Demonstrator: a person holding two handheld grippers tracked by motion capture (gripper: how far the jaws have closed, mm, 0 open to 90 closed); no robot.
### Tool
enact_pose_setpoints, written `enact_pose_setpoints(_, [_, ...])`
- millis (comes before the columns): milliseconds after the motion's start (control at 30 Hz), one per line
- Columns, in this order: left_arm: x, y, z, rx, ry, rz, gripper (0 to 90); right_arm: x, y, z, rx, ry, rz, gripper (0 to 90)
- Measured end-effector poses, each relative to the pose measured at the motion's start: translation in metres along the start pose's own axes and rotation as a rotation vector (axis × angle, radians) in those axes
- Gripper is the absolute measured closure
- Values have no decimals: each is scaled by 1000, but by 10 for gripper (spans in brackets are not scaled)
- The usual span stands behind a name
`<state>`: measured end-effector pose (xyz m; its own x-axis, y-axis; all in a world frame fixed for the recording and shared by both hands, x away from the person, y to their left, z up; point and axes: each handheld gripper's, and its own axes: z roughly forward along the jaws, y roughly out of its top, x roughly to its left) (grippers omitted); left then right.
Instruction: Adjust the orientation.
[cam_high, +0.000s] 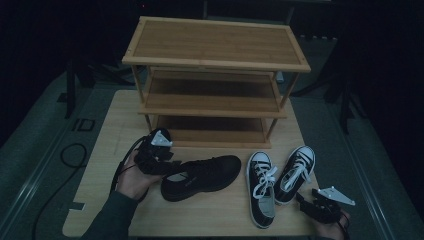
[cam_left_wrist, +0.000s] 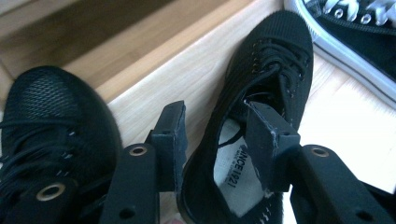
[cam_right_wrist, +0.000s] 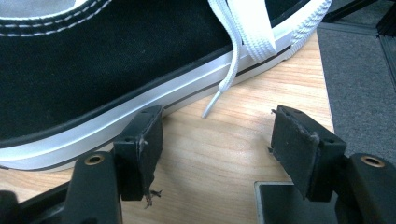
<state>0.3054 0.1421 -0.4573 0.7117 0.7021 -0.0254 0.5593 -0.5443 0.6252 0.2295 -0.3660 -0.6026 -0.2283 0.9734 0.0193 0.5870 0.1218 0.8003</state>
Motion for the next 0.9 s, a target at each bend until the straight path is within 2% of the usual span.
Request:
enact_pose_setpoints(133, [2, 6, 13, 32, -12, 34, 580, 0, 0, 0, 1, 0, 1, 336])
enact_pose_setpoints(200, [2, 7, 16, 32, -15, 39, 580, 0, 0, 0, 1, 0, 1, 336])
enact_pose_setpoints(233, [1, 9, 21, 40, -32, 53, 581, 0, 0, 0, 1, 0, 1, 336])
enact_pose_setpoints(333, [-1, 13, 28, 67, -42, 83, 586, 0, 0, 0, 1, 1, 2, 336])
enact_pose_setpoints(500, [-4, 19, 42, 100, -45, 109, 612, 0, 0, 0, 1, 1, 1, 336])
enact_pose_setpoints(567, [-5, 22, 48, 102, -49, 102, 624, 0, 0, 0, 1, 1, 2, 336])
enact_pose_setpoints(667, [-7, 25, 55, 125, -51, 133, 681, 0, 0, 0, 0, 1, 2, 336])
enact_pose_setpoints(733, [-9, 26, 55, 129, -36, 154, 814, 0, 0, 0, 0, 1, 2, 336])
enact_pose_setpoints(800, [-9, 25, 55, 127, -28, 131, 871, 0, 0, 0, 0, 1, 1, 336])
enact_pose_setpoints(900, [-7, 25, 53, 124, -19, 80, 873, 0, 0, 0, 1, 1, 2, 336])
